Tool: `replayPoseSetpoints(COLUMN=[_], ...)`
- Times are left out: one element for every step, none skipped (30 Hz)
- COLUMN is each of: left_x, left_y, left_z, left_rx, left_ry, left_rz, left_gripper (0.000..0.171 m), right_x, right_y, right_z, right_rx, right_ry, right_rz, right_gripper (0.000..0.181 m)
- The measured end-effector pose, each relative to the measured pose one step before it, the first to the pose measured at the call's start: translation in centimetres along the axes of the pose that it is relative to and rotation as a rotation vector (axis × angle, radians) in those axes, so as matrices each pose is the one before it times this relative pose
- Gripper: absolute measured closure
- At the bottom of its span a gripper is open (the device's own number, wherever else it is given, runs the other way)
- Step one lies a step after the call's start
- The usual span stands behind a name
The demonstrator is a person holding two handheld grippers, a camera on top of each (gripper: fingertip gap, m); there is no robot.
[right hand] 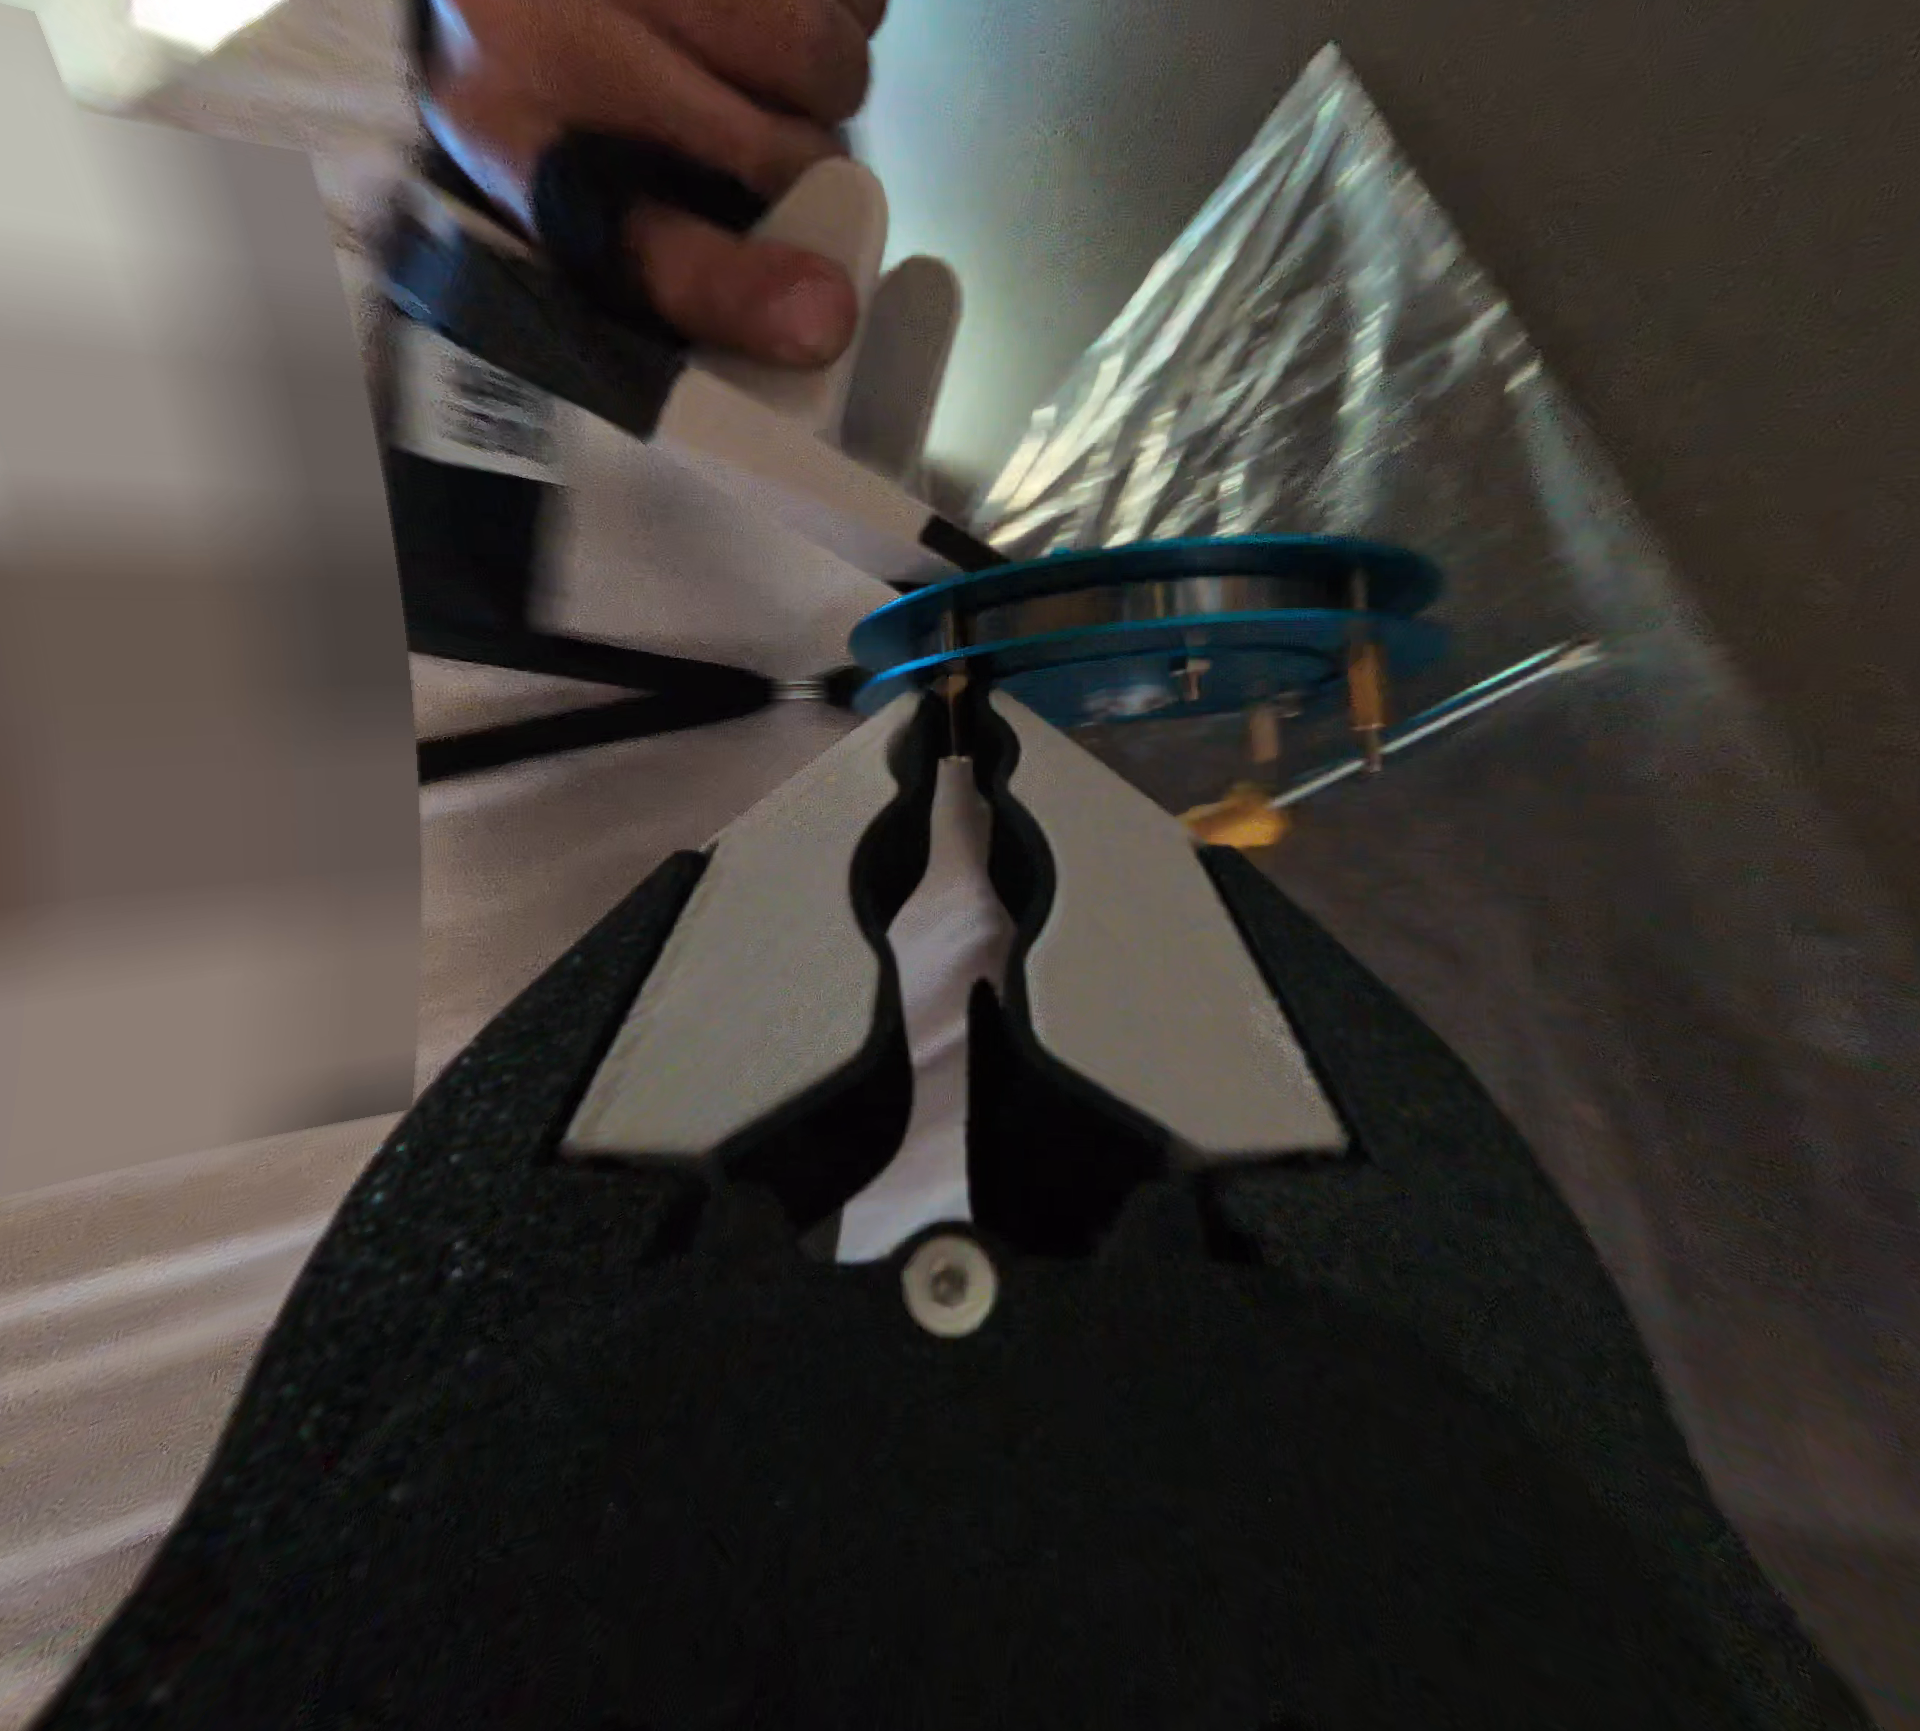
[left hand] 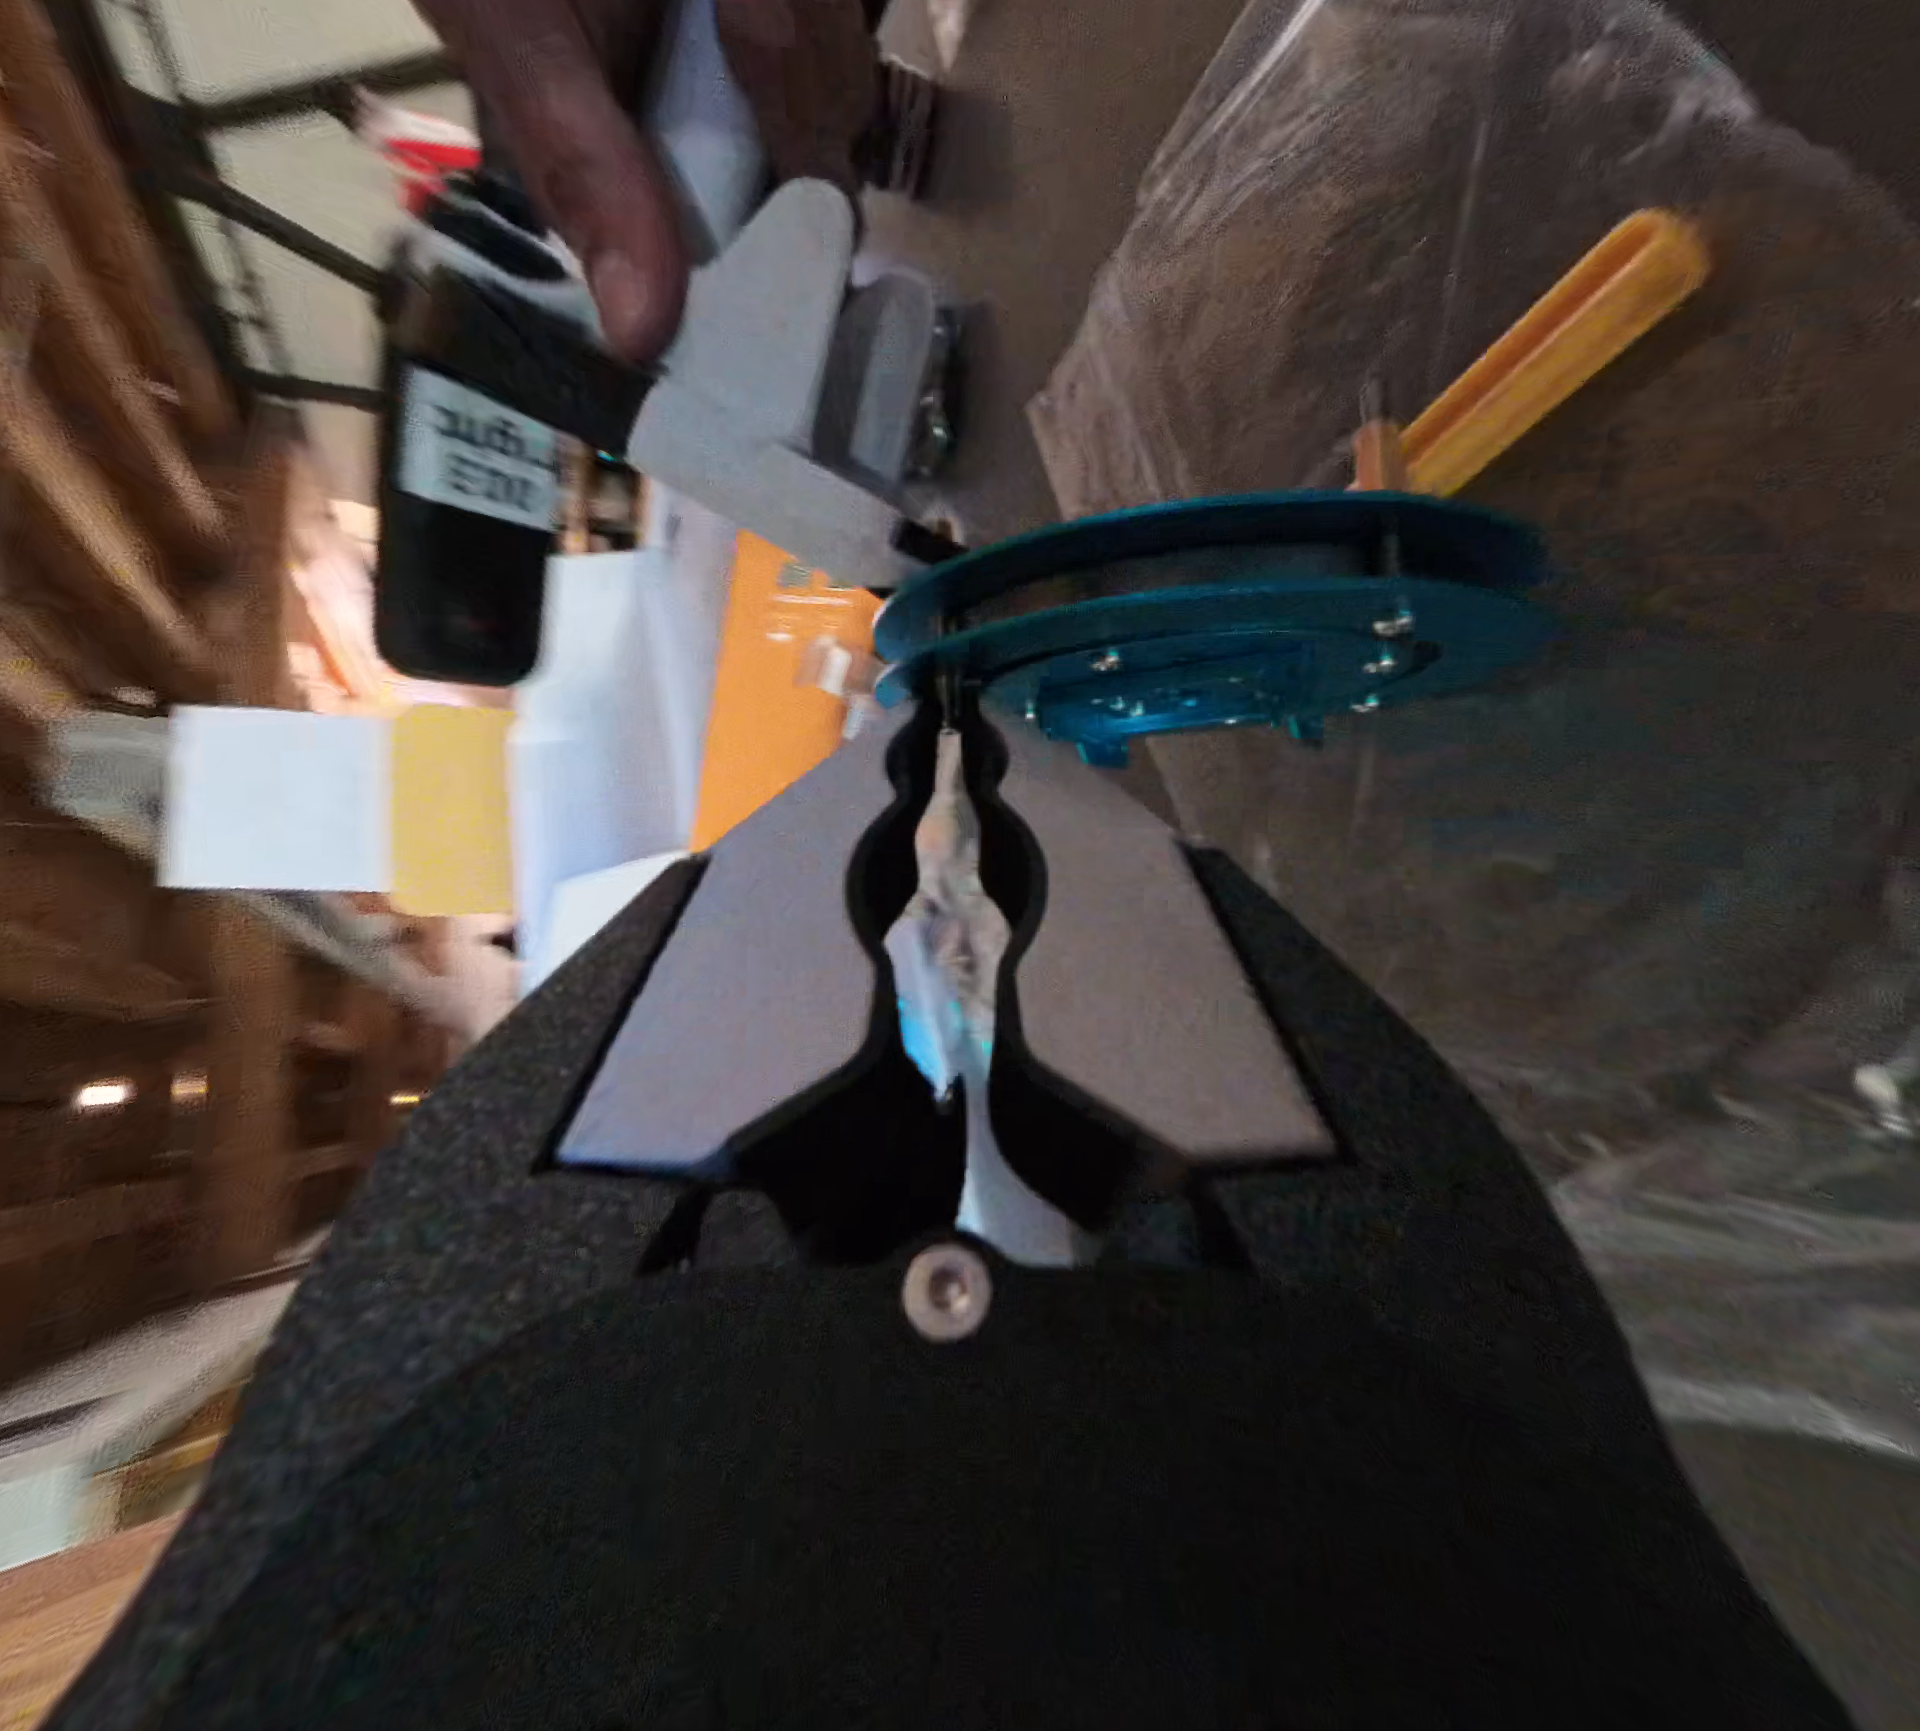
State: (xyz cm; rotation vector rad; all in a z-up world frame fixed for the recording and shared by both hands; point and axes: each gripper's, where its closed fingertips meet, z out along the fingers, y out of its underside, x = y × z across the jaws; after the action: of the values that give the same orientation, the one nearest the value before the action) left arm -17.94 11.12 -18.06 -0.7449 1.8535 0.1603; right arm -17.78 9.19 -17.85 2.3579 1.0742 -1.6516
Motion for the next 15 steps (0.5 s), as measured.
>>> replayPoseSetpoints(left_x=[-0.186, -0.17, -0.073, 0.007, 0.082, 0.21, 0.177, 0.183, 0.151, 0.248, 0.224, 0.027, 0.038, 0.202, 0.08], left_y=[-0.05, 0.212, 0.229, -0.059, -0.281, -0.321, -0.102, 0.11, 0.101, 0.066, 0.089, 0.115, 0.07, 0.053, 0.054], left_z=[0.049, 0.099, 0.118, 0.04, -0.024, -0.078, -0.066, -0.087, -0.108, -0.052, -0.068, -0.059, -0.021, -0.023, -0.007], left_rx=[-0.00084, -0.01892, -0.0214, -0.00149, 0.01438, 0.01532, 0.00326, -0.01413, -0.00997, -0.00284, -0.00732, -0.01347, -0.00884, -0.00884, -0.00783], left_ry=[-0.0934, -0.0612, -0.0129, 0.0301, 0.0635, 0.0934, 0.1024, 0.1094, 0.1066, 0.1013, 0.0885, 0.0653, 0.0561, 0.0607, 0.0471], left_rz=[0.0954, 0.0698, 0.0144, -0.0628, -0.1231, -0.1479, -0.1385, -0.1343, -0.1212, -0.1178, -0.1023, -0.0853, -0.0638, -0.0595, -0.0613], left_gripper=[0.17, 0.169, 0.169, 0.168, 0.168, 0.168, 0.168, 0.168, 0.168, 0.168, 0.168, 0.168, 0.168, 0.168, 0.168], right_x=[-0.234, -0.081, -0.007, 0.069, 0.065, 0.114, 0.251, 0.501, 0.31, -0.057, 0.341, 0.412, 0.343, 0.284, 0.268], right_y=[0.124, -0.134, -0.079, 0.136, 0.272, 0.148, 0.157, 0.064, 0.087, -0.024, -0.045, 0.133, -0.002, -0.154, -0.072], right_z=[-0.024, -0.064, -0.043, 0.026, 0.106, 0.127, 0.092, 0.03, 0.006, 0.02, 0.026, 0.126, 0.163, 0.142, 0.126], right_rx=[0.001, 0.018, 0.0117, -0.0081, -0.0186, -0.0158, -0.0206, -0.0206, -0.0286, -0.0238, -0.022, -0.037, -0.0228, -0.0027, -0.0073], right_ry=[-0.1266, -0.0817, -0.0243, 0.0327, 0.0715, 0.105, 0.1336, 0.1516, 0.1328, 0.0981, 0.1081, 0.0987, 0.0859, 0.073, 0.0546], right_rz=[0.0899, 0.0675, 0.0167, -0.0459, -0.0853, -0.1249, -0.147, -0.13, -0.1113, -0.1031, -0.0889, -0.0797, -0.0756, -0.0626, -0.0468], right_gripper=[0.178, 0.178, 0.178, 0.177, 0.177, 0.177, 0.174, 0.166, 0.165, 0.167, 0.17, 0.172, 0.175, 0.176, 0.176])
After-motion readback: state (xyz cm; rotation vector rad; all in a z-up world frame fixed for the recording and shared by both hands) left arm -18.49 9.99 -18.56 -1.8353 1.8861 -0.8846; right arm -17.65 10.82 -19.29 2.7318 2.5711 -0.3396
